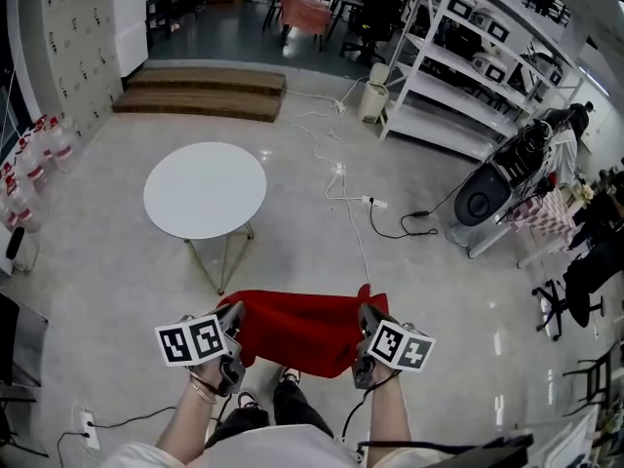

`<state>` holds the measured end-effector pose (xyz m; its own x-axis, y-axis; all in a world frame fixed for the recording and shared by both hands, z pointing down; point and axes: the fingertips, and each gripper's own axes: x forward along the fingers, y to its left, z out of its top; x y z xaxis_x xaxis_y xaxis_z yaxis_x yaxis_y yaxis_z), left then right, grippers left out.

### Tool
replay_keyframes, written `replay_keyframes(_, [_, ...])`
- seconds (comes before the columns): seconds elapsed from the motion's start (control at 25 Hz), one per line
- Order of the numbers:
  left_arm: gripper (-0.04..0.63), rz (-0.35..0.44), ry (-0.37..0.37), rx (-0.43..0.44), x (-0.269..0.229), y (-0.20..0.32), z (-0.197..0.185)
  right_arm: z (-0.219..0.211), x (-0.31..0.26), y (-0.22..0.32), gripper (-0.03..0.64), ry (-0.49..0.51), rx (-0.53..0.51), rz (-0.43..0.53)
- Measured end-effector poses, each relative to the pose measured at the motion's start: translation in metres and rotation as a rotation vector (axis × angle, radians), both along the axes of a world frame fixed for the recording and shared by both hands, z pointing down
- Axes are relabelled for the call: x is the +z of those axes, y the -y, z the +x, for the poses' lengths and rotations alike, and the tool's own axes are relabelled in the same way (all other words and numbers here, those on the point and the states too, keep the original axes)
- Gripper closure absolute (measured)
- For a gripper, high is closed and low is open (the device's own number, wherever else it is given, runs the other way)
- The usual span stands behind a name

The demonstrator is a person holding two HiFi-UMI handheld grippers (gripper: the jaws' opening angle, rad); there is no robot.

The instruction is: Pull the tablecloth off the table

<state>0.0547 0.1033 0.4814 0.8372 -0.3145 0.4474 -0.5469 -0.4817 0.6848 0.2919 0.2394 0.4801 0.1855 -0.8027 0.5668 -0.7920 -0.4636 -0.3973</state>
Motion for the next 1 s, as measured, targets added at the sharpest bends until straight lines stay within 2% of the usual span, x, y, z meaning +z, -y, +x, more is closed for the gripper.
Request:
replay_keyframes(0.2, [0.569,0.004,0.0,-0.036,-0.002,0.006,-0.012,-0.015,0.001,0.013,0.578,0.006,-0.048,-0.003])
replay_keyframes(0.44, [0.569,0.016,-0.008,-0.091,-0.005,0.015,-0.025,-0.013,-0.003,0.035,0.578,0.01,-0.088,0.018])
replay_keyframes(0.68, [0.569,0.082,0.013,-0.14,-0.023,0.027,-0.036,-0.016,-0.013,0.063,0.578,0.015,-0.143,0.062])
replay_keyframes(0.84, [0.569,0.085,0.011,-0.188,-0.028,0.032,-0.047,-0.03,-0.018,0.076,0.578,-0.009,-0.215,0.072])
replay_keyframes(1.0, [0.569,0.091,0.005,-0.202,-0.032,0.031,-0.044,-0.024,-0.022,0.081,0.578,-0.013,-0.23,0.076])
